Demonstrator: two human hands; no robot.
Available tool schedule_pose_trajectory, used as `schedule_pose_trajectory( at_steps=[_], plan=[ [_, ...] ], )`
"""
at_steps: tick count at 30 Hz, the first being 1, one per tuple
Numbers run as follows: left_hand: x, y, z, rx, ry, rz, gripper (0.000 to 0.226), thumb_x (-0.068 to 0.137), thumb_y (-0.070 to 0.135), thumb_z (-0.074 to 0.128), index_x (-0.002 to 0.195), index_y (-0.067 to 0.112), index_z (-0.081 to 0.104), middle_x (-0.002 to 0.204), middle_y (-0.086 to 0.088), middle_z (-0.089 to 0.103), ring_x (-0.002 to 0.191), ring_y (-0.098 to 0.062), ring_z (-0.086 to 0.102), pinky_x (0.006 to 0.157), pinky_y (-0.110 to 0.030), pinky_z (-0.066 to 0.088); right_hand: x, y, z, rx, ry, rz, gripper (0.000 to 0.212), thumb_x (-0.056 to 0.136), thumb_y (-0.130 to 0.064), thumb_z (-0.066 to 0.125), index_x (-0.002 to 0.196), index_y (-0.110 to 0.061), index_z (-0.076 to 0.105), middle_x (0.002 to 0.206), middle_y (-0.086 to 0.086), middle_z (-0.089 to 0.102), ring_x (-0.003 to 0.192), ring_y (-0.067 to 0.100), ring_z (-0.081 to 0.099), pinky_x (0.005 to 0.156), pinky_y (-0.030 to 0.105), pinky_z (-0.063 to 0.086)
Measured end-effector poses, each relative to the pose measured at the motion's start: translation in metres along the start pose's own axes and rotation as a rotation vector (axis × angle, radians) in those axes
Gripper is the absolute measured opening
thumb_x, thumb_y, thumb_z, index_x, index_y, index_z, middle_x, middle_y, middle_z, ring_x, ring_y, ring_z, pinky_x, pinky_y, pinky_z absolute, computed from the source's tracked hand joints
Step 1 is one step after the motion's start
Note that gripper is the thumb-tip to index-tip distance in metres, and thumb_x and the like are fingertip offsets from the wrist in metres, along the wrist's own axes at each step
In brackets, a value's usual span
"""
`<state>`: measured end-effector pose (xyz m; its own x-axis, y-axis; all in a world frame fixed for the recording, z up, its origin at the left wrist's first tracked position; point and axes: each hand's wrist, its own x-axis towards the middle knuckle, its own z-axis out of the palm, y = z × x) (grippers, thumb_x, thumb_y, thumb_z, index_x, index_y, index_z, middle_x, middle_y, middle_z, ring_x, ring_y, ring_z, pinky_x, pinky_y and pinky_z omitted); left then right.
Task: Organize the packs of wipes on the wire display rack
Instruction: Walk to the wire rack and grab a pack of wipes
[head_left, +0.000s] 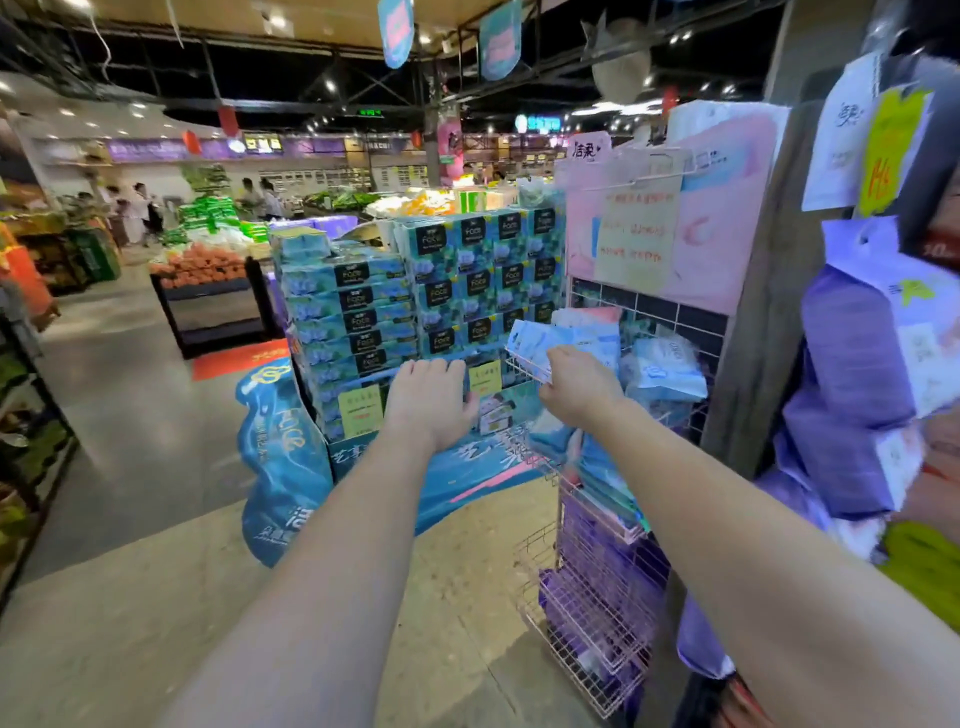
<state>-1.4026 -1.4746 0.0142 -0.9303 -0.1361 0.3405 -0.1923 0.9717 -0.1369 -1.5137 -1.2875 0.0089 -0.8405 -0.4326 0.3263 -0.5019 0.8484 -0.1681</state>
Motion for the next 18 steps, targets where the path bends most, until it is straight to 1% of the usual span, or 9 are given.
schedule_pose_trajectory(
  at_steps=[3, 4, 7, 8, 9, 11, 14, 16, 18],
  plan=[
    [0.042, -0.024, 0.025, -0.008, 0.008, 0.076, 0.05, 0.102, 0.049, 0.038, 0.134, 0.015, 0.056, 0.118, -0.007, 0.066, 0.109, -0.031, 0.062, 0.099, -0.045, 0.045, 0.026, -0.002, 0.02, -0.026, 0.029, 0.081, 0.028, 0.094, -0.025, 0.054, 0.118, -0.01, 0.055, 0.125, 0.013, 0.059, 0.115, 0.036, 0.057, 0.086, 0.041, 0.047],
    [0.055, -0.031, 0.034, -0.023, 0.013, 0.102, 0.049, 0.102, 0.049, 0.038, 0.133, 0.015, 0.056, 0.117, -0.007, 0.065, 0.108, -0.031, 0.062, 0.098, -0.045, 0.045, 0.034, -0.004, 0.026, -0.044, 0.04, 0.104, 0.028, 0.095, -0.024, 0.053, 0.119, -0.01, 0.055, 0.126, 0.012, 0.059, 0.116, 0.035, 0.057, 0.088, 0.041, 0.048],
    [0.089, -0.052, 0.057, -0.055, -0.012, 0.209, 0.047, 0.103, 0.047, 0.039, 0.13, 0.014, 0.056, 0.121, -0.008, 0.066, 0.113, -0.031, 0.061, 0.103, -0.045, 0.044, 0.051, -0.013, 0.041, -0.108, 0.059, 0.181, 0.036, 0.095, -0.023, 0.055, 0.129, -0.01, 0.055, 0.133, 0.011, 0.059, 0.123, 0.033, 0.056, 0.097, 0.042, 0.049],
    [0.1, -0.058, 0.065, -0.056, -0.021, 0.25, 0.045, 0.103, 0.047, 0.039, 0.129, 0.014, 0.056, 0.122, -0.008, 0.066, 0.113, -0.03, 0.061, 0.103, -0.045, 0.044, 0.055, -0.016, 0.044, -0.121, 0.059, 0.217, 0.036, 0.095, -0.024, 0.056, 0.129, -0.01, 0.056, 0.133, 0.011, 0.06, 0.124, 0.033, 0.056, 0.097, 0.042, 0.048],
    [0.111, -0.062, 0.071, -0.061, -0.022, 0.287, 0.045, 0.103, 0.047, 0.039, 0.129, 0.014, 0.056, 0.123, -0.008, 0.066, 0.113, -0.03, 0.062, 0.104, -0.045, 0.044, 0.059, -0.019, 0.046, -0.133, 0.063, 0.255, 0.034, 0.095, -0.026, 0.058, 0.126, -0.01, 0.057, 0.13, 0.012, 0.061, 0.122, 0.033, 0.057, 0.096, 0.041, 0.048],
    [0.135, -0.068, 0.079, -0.106, -0.019, 0.336, 0.049, 0.102, 0.048, 0.039, 0.135, 0.014, 0.054, 0.128, -0.008, 0.065, 0.117, -0.03, 0.061, 0.108, -0.045, 0.042, 0.069, -0.024, 0.048, -0.147, 0.065, 0.325, 0.028, 0.094, -0.025, 0.059, 0.118, -0.01, 0.059, 0.125, 0.013, 0.062, 0.118, 0.034, 0.058, 0.093, 0.04, 0.047],
    [0.167, -0.069, 0.086, -0.193, 0.0, 0.39, 0.057, 0.102, 0.05, 0.04, 0.146, 0.014, 0.049, 0.136, -0.008, 0.063, 0.126, -0.031, 0.058, 0.115, -0.046, 0.038, 0.08, -0.028, 0.048, -0.144, 0.053, 0.397, 0.029, 0.093, -0.02, 0.057, 0.119, -0.007, 0.059, 0.127, 0.016, 0.061, 0.119, 0.035, 0.057, 0.095, 0.041, 0.045],
    [0.186, -0.066, 0.092, -0.221, 0.028, 0.437, 0.057, 0.102, 0.05, 0.04, 0.145, 0.014, 0.05, 0.138, -0.007, 0.062, 0.127, -0.03, 0.058, 0.116, -0.046, 0.037, 0.087, -0.026, 0.049, -0.164, 0.049, 0.441, 0.03, 0.092, -0.017, 0.057, 0.12, -0.006, 0.058, 0.13, 0.016, 0.06, 0.121, 0.035, 0.056, 0.095, 0.04, 0.045],
    [0.203, -0.063, 0.1, -0.232, 0.048, 0.488, 0.051, 0.102, 0.049, 0.04, 0.137, 0.015, 0.054, 0.13, -0.006, 0.066, 0.12, -0.03, 0.061, 0.112, -0.045, 0.039, 0.095, -0.022, 0.052, -0.183, 0.049, 0.483, 0.029, 0.092, -0.017, 0.056, 0.12, -0.008, 0.057, 0.13, 0.015, 0.061, 0.121, 0.034, 0.057, 0.092, 0.039, 0.046]
  ],
)
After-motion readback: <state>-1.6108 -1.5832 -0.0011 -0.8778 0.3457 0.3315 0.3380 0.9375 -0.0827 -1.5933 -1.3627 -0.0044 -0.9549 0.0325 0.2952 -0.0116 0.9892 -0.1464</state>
